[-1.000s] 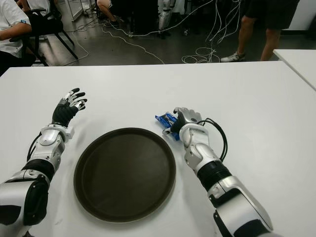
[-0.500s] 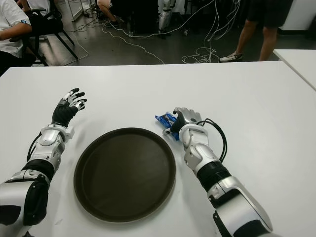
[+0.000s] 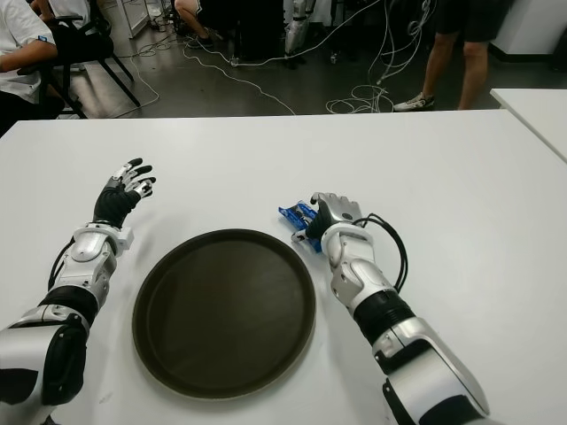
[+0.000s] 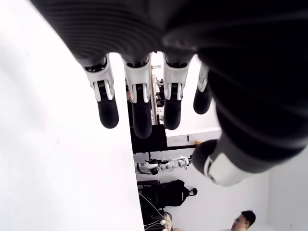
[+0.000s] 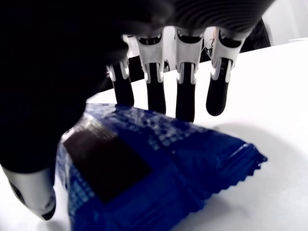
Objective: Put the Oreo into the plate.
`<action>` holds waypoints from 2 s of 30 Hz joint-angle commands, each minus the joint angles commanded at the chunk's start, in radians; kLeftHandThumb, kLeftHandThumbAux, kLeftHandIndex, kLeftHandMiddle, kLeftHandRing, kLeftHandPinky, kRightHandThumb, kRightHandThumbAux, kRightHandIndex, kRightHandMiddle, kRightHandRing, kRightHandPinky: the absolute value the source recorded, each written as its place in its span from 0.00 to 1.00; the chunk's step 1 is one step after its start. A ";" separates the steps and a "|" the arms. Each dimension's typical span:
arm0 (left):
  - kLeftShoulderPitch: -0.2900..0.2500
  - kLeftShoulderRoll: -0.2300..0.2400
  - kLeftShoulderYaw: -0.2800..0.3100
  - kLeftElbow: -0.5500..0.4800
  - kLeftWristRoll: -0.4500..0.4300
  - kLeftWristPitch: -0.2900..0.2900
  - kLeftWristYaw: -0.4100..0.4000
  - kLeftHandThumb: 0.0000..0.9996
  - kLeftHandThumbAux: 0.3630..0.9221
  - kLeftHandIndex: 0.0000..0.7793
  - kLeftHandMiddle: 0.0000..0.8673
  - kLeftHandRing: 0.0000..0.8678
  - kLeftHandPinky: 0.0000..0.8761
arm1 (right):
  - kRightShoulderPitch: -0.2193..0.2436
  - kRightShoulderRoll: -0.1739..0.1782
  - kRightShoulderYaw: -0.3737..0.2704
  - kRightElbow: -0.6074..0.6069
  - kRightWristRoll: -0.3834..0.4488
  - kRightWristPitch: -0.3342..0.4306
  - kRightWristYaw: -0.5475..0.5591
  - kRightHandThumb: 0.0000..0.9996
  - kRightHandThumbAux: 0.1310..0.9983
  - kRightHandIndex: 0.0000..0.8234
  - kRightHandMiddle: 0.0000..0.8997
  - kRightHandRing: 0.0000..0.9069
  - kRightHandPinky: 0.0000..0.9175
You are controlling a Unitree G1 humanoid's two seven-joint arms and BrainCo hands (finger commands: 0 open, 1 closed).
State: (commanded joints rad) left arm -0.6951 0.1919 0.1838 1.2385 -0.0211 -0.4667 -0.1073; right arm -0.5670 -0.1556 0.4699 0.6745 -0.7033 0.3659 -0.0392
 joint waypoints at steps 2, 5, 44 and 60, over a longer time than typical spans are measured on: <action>0.001 0.000 0.000 -0.001 -0.002 0.000 0.000 0.15 0.61 0.12 0.19 0.20 0.22 | 0.001 0.000 -0.001 0.001 0.000 -0.004 -0.002 0.00 0.63 0.34 0.32 0.33 0.32; 0.002 -0.001 0.001 -0.004 -0.004 -0.001 -0.001 0.15 0.61 0.12 0.19 0.19 0.21 | 0.003 0.000 -0.003 0.001 0.002 -0.008 -0.006 0.00 0.63 0.33 0.32 0.33 0.32; 0.008 -0.002 0.005 -0.016 -0.015 0.002 -0.008 0.14 0.66 0.12 0.19 0.19 0.21 | 0.018 -0.030 -0.007 -0.069 -0.010 0.016 0.032 0.00 0.62 0.43 0.31 0.27 0.23; 0.012 0.000 0.001 -0.019 -0.011 -0.006 -0.011 0.15 0.64 0.13 0.20 0.20 0.22 | 0.036 -0.051 -0.007 -0.120 -0.019 0.012 0.020 0.14 0.77 0.62 0.62 0.52 0.58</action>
State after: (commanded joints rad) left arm -0.6831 0.1916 0.1845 1.2197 -0.0320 -0.4725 -0.1179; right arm -0.5314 -0.2071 0.4625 0.5549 -0.7220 0.3782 -0.0196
